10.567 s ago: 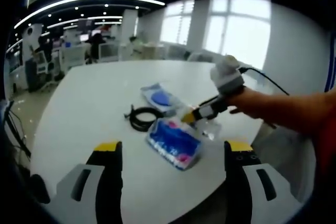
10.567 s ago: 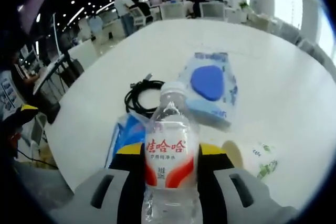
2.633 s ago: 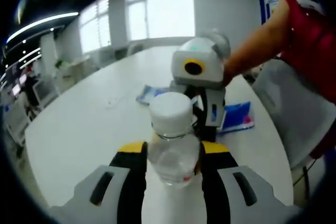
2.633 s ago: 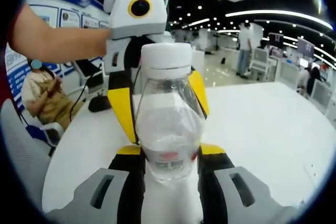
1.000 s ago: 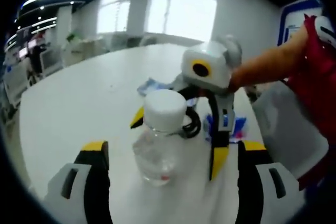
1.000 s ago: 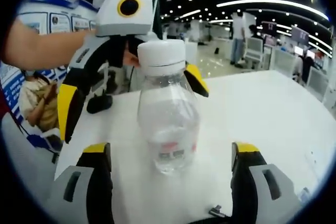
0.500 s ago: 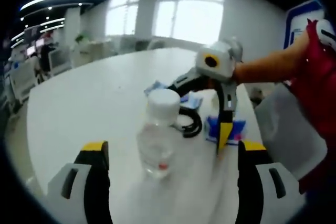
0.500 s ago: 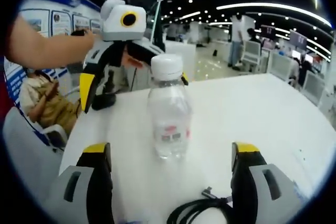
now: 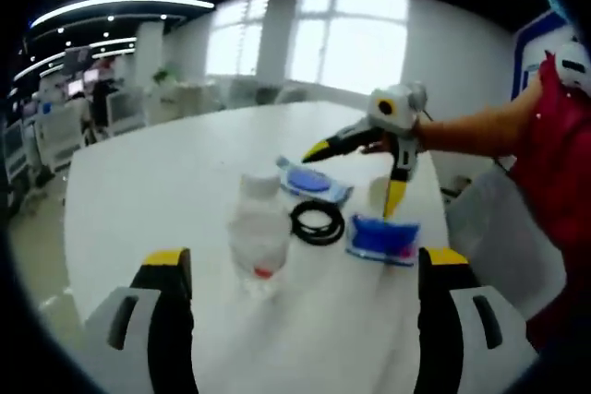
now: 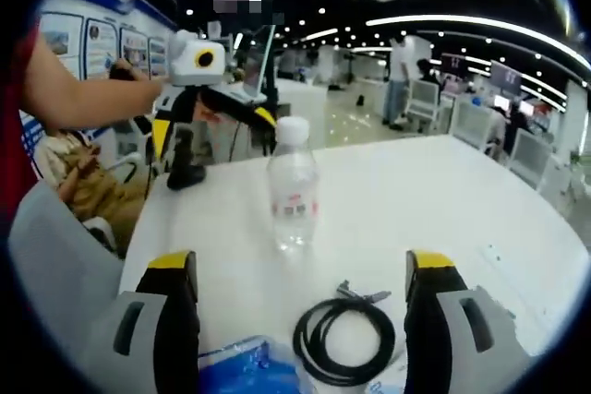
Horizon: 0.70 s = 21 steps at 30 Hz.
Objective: Arrange the tabletop items into an orderly group along one side of the table until the central work area is clear of visible clutter.
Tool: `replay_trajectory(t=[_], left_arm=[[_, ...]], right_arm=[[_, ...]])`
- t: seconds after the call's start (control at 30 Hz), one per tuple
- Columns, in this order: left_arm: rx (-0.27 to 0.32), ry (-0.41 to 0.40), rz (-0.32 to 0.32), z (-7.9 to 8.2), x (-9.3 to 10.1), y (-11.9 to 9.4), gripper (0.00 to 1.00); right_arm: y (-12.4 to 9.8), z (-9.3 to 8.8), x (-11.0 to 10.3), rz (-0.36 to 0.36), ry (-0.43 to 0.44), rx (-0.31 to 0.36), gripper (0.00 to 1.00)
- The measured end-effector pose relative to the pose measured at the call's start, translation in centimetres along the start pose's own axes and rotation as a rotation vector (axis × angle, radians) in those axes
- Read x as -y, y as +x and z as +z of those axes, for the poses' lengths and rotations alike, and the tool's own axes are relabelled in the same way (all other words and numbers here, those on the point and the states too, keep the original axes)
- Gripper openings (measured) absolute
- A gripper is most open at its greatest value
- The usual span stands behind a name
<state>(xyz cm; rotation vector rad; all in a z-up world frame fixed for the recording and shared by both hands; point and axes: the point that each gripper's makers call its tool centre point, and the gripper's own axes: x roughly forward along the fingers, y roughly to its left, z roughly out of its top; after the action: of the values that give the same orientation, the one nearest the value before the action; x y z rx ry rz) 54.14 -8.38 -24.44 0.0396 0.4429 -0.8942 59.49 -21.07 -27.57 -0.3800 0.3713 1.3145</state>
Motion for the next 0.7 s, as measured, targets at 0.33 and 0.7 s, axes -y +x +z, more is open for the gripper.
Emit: replay_trajectory(t=[0.33,0.7], left_arm=[[0.020,-0.018,0.021,-0.1,4.0,-1.0,0.99],[0.003,-0.016,-0.002,0.1,8.7,0.8,0.97]], right_arm=[[-6.1,-1.9,0.1,-0.075,0.024,0.012,0.90],[-11.0,-4.1,-0.2,-0.118,0.043,0.008,0.89]])
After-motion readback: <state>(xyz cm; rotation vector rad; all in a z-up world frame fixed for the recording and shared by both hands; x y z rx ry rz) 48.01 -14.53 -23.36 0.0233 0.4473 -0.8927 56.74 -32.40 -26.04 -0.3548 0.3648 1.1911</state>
